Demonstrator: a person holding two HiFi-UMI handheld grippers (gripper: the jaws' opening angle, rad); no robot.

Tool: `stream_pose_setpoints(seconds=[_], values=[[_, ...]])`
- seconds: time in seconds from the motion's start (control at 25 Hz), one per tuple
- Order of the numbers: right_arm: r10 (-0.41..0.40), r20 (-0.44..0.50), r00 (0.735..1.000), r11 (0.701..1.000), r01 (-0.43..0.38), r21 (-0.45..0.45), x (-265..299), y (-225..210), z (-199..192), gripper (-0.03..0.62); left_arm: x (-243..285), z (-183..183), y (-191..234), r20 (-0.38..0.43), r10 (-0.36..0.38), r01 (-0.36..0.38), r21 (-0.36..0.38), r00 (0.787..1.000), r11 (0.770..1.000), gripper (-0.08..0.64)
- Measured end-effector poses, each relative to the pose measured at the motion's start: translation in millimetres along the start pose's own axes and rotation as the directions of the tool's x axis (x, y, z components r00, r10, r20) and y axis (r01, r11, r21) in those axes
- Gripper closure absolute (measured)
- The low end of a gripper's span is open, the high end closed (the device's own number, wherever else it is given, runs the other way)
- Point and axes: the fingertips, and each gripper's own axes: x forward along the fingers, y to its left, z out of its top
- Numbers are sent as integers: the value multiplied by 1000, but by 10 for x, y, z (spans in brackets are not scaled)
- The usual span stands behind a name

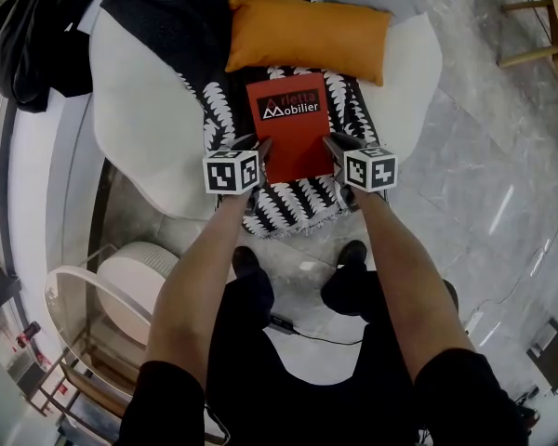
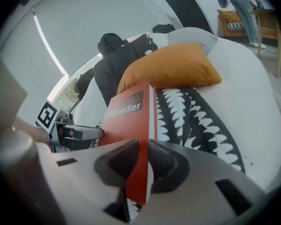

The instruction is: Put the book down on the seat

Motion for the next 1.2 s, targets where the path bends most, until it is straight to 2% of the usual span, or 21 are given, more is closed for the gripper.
stream_pose_setpoints(seconds=[0.4,0.64,0.92,1.08,1.2], values=[[-38,-16,999,999,38,-13,134,-44,-10,518,45,-44,74,-24,4,-4,38,1000,999,410],[-101,-14,995,993,100,-68,101,-38,82,516,-61,-31,106,-19,40,-39,60,999,997,410],[-124,-4,992,989,123,-87,-164,156,307,512,-493,89,125,-2,74,-73,49,997,996,410],[-112,-2,994,990,111,-84,-421,369,476,512,-801,275,-91,23,47,-48,43,999,998,410],[-120,4,993,985,119,-127,-657,566,697,536,-1048,479,-291,44,24,-27,55,999,998,416]])
